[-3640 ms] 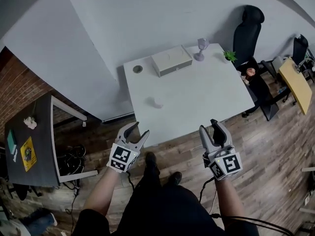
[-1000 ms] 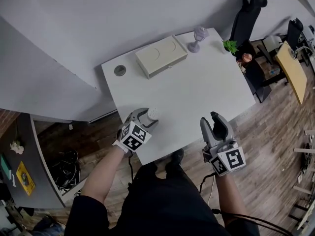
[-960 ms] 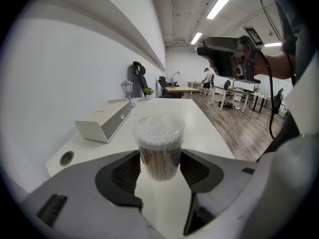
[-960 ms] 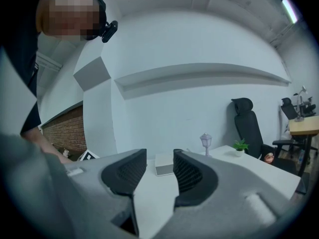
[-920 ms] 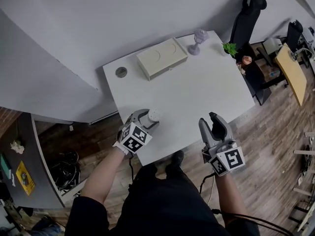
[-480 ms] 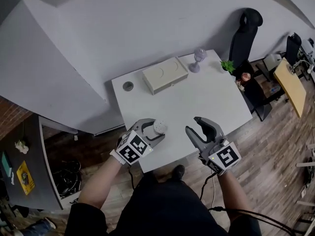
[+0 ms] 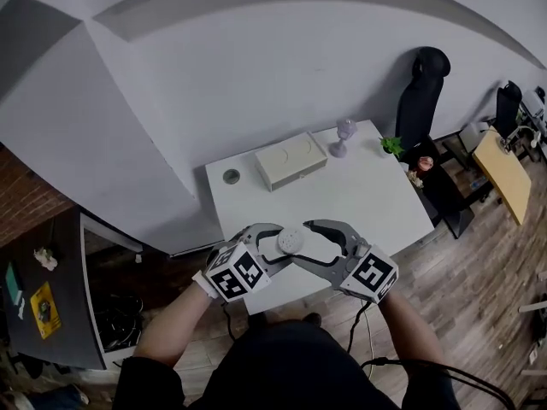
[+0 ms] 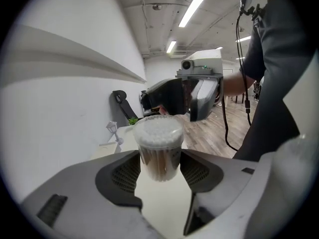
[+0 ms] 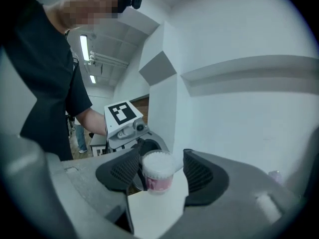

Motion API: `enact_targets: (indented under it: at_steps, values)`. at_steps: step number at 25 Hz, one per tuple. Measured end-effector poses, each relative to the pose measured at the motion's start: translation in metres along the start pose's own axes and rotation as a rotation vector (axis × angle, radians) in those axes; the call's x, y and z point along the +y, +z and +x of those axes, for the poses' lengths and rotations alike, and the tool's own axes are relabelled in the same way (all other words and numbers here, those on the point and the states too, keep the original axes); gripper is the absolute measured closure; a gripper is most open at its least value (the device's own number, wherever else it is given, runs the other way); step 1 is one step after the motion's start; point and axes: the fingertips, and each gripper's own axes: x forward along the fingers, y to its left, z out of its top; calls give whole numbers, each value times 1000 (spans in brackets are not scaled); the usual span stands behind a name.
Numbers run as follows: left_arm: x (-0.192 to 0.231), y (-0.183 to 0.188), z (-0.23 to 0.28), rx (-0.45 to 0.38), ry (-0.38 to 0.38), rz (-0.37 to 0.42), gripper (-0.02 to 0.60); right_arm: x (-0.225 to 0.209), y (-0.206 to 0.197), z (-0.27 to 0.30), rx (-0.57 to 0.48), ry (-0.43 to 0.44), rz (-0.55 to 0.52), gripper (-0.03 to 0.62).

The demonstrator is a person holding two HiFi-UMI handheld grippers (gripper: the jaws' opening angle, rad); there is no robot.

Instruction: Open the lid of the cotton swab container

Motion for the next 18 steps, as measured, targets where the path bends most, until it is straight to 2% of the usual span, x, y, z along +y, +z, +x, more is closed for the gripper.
enact_targets:
  at_steps: [6, 9, 18]
  values:
    - [-15, 24, -11, -31, -35, 38, 336, 15, 4, 3, 66, 107, -89, 319]
    - [-23, 28, -11, -41, -53, 51, 336, 22, 0, 1, 73, 120, -136, 329]
    - [-29, 21, -5, -47, -76, 44, 336, 23, -8, 0, 69, 121, -72, 333]
